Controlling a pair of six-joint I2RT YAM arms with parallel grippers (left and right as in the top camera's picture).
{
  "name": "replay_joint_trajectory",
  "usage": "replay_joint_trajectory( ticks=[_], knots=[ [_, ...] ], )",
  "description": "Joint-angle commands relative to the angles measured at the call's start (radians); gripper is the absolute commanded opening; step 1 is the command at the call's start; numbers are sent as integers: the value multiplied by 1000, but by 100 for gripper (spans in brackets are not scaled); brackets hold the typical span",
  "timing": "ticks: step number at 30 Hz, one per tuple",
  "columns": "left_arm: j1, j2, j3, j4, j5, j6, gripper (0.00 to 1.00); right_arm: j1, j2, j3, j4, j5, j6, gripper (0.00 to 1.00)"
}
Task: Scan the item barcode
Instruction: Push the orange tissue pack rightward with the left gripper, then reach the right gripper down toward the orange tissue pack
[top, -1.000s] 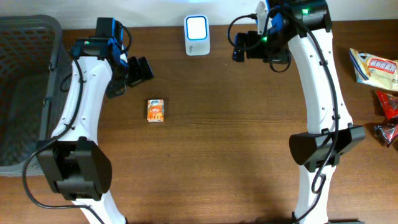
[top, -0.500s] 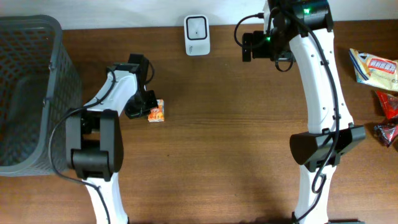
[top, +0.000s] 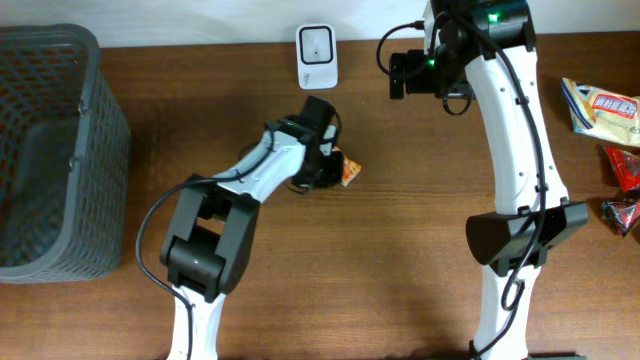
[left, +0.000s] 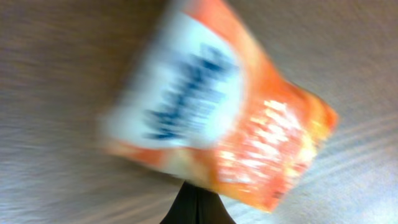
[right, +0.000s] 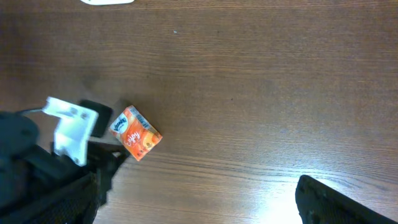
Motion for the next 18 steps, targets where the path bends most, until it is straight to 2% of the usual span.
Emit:
replay_joint_trajectory(
  ticks=[1, 5, 6, 8, 9, 14, 15, 16, 17, 18],
  knots=[
    [-6, 1, 128, -118, -48, 24, 0, -3, 5, 2, 0, 13, -7, 99],
    [107, -25, 410, -478, -419, 11, 2, -3, 5, 2, 0, 13, -7, 99],
    [147, -25, 421, -498, -464, -2, 38, -3, 5, 2, 0, 13, -7, 99],
    [213, -22, 409, -500, -455, -2, 91, -3, 5, 2, 0, 13, -7, 99],
    [245, -21, 404, -500, -455, -3, 99, -3, 5, 2, 0, 13, -7, 99],
    [258, -21, 403, -500, -456, -2, 99, -3, 5, 2, 31, -39, -6, 99],
    [257, -21, 404, -500, -456, -2, 99, 0, 10, -4, 16, -137, -8, 99],
    [257, -21, 404, -500, -456, -2, 99, 20, 18, -43, 16, -204, -102, 99],
    [257, -21, 403, -500, -456, -2, 99, 45, 24, -94, 15, -202, -190, 82],
    [257, -21, 403, -500, -456, -2, 99, 74, 26, -186, 27, -203, -240, 77]
  ],
)
